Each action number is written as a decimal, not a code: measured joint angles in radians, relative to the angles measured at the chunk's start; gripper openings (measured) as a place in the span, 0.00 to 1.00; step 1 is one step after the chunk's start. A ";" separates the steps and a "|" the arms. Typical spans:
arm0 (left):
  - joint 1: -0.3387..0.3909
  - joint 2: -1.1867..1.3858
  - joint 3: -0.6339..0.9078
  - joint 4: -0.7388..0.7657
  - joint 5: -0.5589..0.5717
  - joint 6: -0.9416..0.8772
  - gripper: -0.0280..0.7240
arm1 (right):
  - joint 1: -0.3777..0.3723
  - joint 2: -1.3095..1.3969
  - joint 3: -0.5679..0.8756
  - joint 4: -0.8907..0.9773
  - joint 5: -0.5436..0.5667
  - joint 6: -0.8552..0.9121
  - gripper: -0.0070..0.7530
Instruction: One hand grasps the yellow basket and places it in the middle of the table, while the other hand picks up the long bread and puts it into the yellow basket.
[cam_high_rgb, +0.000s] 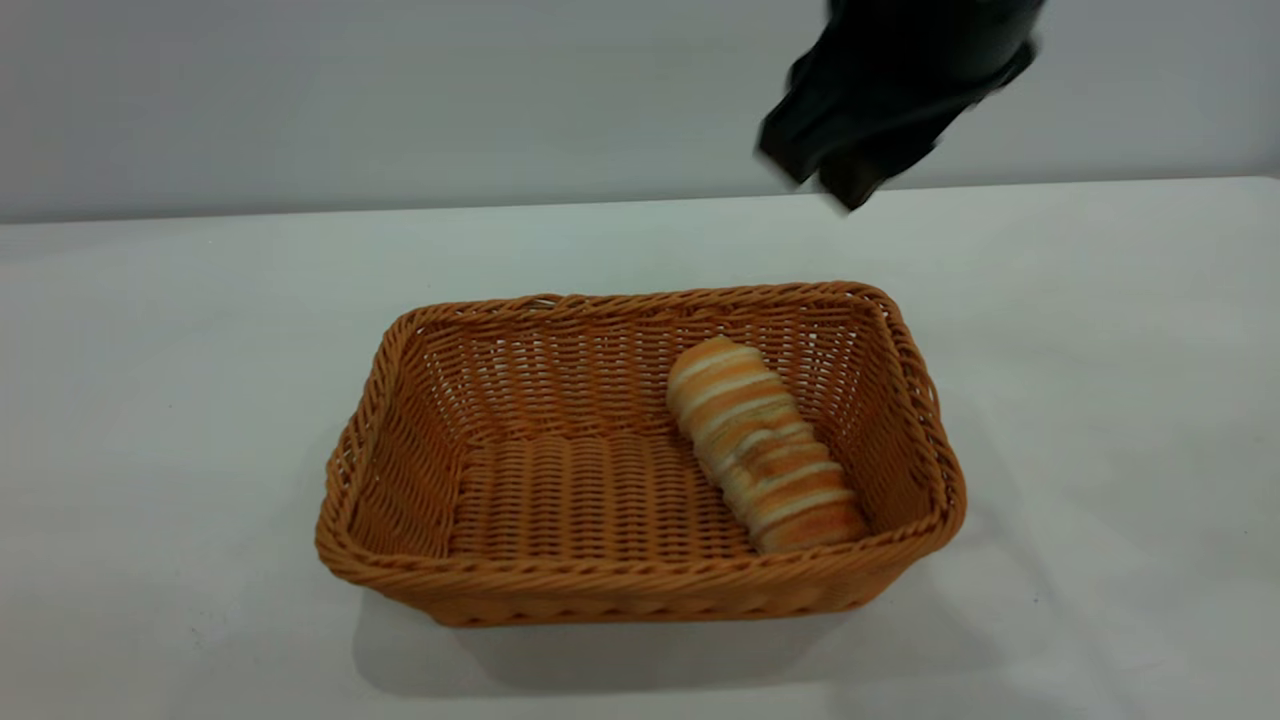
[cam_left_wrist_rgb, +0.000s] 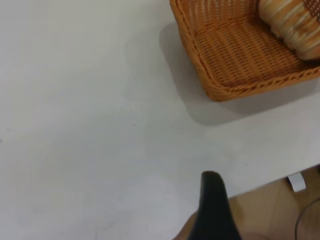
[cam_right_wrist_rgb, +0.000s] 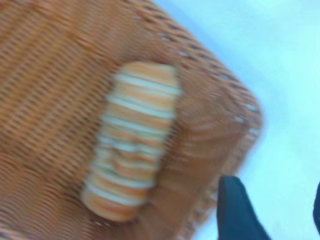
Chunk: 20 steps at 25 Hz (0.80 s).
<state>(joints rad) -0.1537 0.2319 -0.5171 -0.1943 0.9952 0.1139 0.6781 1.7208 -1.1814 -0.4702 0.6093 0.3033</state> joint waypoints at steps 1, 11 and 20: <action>0.000 -0.025 0.002 0.003 0.013 0.000 0.81 | 0.000 -0.022 0.000 -0.021 0.028 0.019 0.55; 0.000 -0.217 0.005 0.019 0.094 -0.002 0.81 | 0.000 -0.309 0.055 -0.093 0.220 0.091 0.50; 0.000 -0.253 0.021 0.044 0.125 -0.007 0.81 | 0.000 -0.661 0.089 -0.092 0.405 0.092 0.44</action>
<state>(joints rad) -0.1537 -0.0214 -0.4962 -0.1505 1.1202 0.1064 0.6781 1.0597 -1.0920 -0.5620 1.0144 0.3950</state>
